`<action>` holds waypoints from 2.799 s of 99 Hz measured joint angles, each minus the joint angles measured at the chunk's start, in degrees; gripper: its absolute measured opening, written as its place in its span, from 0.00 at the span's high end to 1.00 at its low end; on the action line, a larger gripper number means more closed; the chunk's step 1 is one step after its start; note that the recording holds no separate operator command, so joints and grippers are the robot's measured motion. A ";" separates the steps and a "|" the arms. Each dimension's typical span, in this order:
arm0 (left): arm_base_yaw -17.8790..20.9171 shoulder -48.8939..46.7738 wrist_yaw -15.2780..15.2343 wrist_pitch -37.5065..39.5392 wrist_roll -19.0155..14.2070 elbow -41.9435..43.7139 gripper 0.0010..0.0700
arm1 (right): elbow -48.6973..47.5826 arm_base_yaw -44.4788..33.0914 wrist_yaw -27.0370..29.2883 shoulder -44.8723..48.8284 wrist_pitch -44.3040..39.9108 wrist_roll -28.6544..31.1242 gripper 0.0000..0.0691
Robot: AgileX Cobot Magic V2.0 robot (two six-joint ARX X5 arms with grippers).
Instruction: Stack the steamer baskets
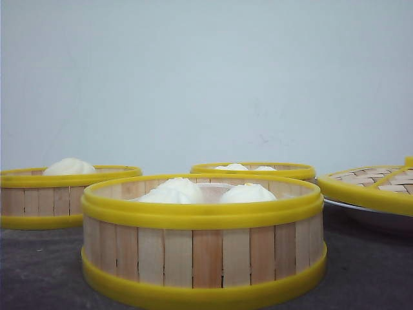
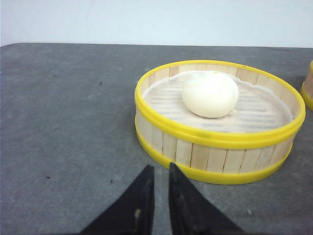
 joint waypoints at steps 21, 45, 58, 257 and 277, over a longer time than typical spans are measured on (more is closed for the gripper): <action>0.00 0.00 0.22 0.07 -3.48 -0.02 0.97 | 0.00 0.00 0.11 -0.02 0.02 0.00 0.99; 0.00 0.00 1.29 0.07 -5.90 -0.04 0.97 | 0.00 0.00 -4.52 0.00 -0.02 4.61 0.99; -0.02 0.00 3.13 0.31 -6.12 -0.09 0.98 | 0.00 0.00 -6.93 -0.02 0.00 9.27 0.99; -8.61 35.36 13.53 -6.58 -7.96 40.33 0.28 | 79.56 10.88 -15.82 72.46 -32.06 8.66 0.30; -10.80 34.53 13.66 -6.58 -8.81 40.33 0.28 | 83.38 12.31 -15.72 86.01 -30.75 8.63 0.30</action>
